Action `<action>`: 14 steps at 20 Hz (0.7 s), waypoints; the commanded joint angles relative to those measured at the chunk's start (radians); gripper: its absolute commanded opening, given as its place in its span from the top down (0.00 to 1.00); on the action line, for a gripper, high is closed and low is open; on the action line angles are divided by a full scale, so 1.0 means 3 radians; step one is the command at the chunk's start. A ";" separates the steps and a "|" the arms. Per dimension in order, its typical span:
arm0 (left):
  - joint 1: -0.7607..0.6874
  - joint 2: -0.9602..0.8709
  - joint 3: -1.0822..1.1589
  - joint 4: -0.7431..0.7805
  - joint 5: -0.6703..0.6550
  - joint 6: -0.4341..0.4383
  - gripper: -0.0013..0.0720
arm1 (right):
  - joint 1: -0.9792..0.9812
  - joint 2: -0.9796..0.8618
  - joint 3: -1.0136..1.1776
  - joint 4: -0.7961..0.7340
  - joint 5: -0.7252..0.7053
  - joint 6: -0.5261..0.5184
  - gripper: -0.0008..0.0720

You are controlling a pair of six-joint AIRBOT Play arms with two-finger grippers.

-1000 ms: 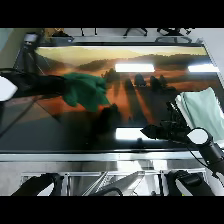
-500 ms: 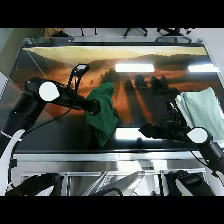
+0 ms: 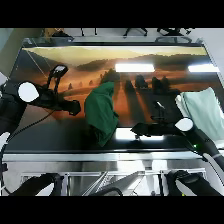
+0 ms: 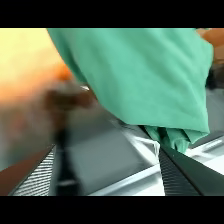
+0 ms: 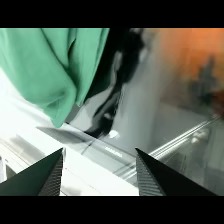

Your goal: Fold the shirts.

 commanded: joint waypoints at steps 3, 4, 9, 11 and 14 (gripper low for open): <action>0.0835 -0.0445 -0.0806 -0.2084 0.0613 0.1124 0.04 | 0.0605 -0.0717 0.0008 0.0567 -0.0853 -0.0651 0.30; 0.0849 -0.0584 -0.0849 -0.2288 0.0656 0.1250 0.04 | 0.0717 -0.0818 0.0025 0.0708 -0.1115 -0.0800 0.30; 0.0626 -0.1225 -0.0874 -0.2463 0.0687 0.1553 0.04 | 0.0875 -0.1401 0.0526 0.0862 -0.1592 -0.1237 0.30; 0.0521 -0.1356 -0.0868 -0.2476 0.0706 0.1661 0.04 | 0.0877 -0.1698 0.0778 0.0861 -0.1579 -0.1240 0.30; 0.0523 -0.1363 -0.0870 -0.2486 0.0727 0.1743 0.15 | 0.0877 -0.2066 0.1061 0.0861 -0.1559 -0.1286 0.32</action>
